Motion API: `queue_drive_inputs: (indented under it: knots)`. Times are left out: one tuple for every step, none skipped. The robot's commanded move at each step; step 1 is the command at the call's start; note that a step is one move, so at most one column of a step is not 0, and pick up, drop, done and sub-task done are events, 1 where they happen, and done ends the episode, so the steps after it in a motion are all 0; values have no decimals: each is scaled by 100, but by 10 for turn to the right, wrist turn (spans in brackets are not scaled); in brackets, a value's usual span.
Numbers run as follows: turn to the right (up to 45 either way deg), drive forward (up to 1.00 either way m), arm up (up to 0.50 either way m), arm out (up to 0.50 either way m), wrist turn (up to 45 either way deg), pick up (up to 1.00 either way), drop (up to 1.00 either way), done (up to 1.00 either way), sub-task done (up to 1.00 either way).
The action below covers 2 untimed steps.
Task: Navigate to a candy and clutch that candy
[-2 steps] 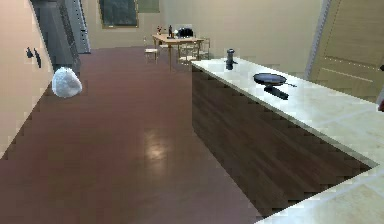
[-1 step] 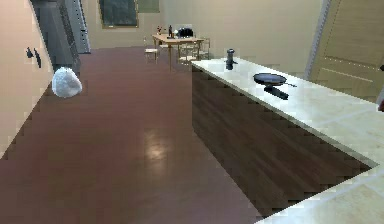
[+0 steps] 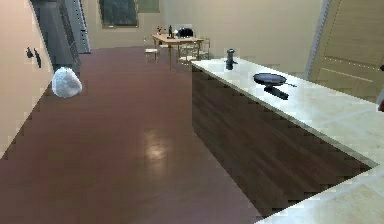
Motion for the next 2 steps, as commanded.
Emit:
queue_drive_inputs:
  knots:
    - [0, 0, 0, 0, 450, 0, 0, 0, 0]
    - [0, 0, 0, 0, 300, 0, 0, 0, 0]
